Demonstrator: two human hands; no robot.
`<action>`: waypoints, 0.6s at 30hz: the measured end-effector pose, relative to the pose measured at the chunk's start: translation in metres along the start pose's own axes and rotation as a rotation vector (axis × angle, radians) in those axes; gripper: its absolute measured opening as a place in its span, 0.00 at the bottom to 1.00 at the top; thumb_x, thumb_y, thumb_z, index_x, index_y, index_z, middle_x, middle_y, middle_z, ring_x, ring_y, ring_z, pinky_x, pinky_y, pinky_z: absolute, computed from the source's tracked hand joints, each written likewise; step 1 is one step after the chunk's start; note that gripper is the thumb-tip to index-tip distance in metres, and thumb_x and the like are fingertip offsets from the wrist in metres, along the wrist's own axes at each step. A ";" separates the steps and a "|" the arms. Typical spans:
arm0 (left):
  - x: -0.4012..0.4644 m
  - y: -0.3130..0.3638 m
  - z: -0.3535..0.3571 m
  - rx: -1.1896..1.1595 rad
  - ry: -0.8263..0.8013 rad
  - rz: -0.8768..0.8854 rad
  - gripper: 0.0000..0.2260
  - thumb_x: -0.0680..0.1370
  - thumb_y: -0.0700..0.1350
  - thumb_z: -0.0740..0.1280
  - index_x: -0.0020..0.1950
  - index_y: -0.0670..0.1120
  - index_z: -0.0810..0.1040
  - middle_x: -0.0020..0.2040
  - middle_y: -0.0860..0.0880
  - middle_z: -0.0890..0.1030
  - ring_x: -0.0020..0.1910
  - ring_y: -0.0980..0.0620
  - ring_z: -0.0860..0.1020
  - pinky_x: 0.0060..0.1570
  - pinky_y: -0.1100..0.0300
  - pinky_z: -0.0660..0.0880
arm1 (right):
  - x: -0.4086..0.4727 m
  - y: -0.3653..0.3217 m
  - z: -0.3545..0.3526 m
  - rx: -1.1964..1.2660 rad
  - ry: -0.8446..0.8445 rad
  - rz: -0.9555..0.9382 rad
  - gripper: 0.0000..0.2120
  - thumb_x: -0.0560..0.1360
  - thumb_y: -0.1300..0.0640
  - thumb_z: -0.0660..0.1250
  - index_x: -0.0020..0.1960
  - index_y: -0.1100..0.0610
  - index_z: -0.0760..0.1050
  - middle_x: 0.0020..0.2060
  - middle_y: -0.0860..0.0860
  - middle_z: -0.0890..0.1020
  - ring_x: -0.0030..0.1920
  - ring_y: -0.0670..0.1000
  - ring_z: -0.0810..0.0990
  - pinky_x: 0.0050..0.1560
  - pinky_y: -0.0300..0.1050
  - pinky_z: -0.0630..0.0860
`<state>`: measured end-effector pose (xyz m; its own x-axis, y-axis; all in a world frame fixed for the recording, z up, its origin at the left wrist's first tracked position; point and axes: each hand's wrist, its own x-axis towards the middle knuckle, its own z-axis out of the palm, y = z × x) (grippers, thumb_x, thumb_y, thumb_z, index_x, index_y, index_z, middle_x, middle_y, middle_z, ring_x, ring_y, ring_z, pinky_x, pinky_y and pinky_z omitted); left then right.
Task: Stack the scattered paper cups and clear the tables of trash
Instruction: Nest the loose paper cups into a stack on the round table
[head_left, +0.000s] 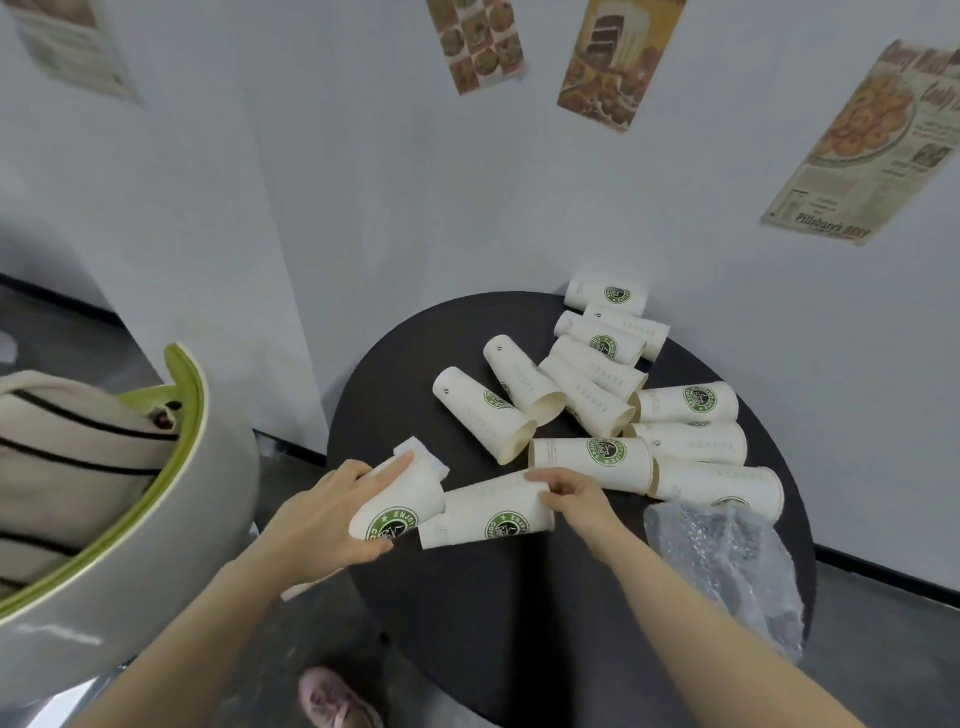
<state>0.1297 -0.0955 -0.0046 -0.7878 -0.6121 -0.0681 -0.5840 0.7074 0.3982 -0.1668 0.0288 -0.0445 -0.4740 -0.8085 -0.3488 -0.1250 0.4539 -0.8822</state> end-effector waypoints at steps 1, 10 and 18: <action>0.002 0.000 -0.001 -0.004 -0.004 0.006 0.42 0.73 0.61 0.66 0.68 0.72 0.33 0.60 0.59 0.64 0.55 0.59 0.67 0.48 0.60 0.75 | -0.003 -0.002 -0.003 0.026 0.013 0.000 0.17 0.75 0.70 0.62 0.50 0.50 0.81 0.45 0.54 0.77 0.45 0.48 0.74 0.47 0.36 0.70; 0.035 0.020 -0.004 -0.051 -0.018 0.111 0.41 0.71 0.63 0.65 0.68 0.75 0.34 0.62 0.62 0.63 0.58 0.60 0.67 0.49 0.62 0.73 | -0.046 -0.033 -0.079 0.102 0.291 -0.163 0.18 0.76 0.69 0.62 0.50 0.47 0.82 0.49 0.43 0.80 0.43 0.44 0.74 0.45 0.36 0.69; 0.052 0.045 0.001 -0.022 -0.038 0.223 0.41 0.72 0.61 0.66 0.74 0.69 0.40 0.69 0.62 0.62 0.67 0.57 0.65 0.55 0.56 0.74 | -0.057 -0.043 -0.107 0.172 0.346 -0.197 0.17 0.76 0.67 0.63 0.53 0.47 0.81 0.51 0.47 0.81 0.50 0.51 0.75 0.58 0.50 0.72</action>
<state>0.0625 -0.0950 0.0090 -0.9039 -0.4277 -0.0104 -0.3907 0.8154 0.4271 -0.2280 0.0953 0.0473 -0.7234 -0.6870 -0.0682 -0.1088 0.2109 -0.9714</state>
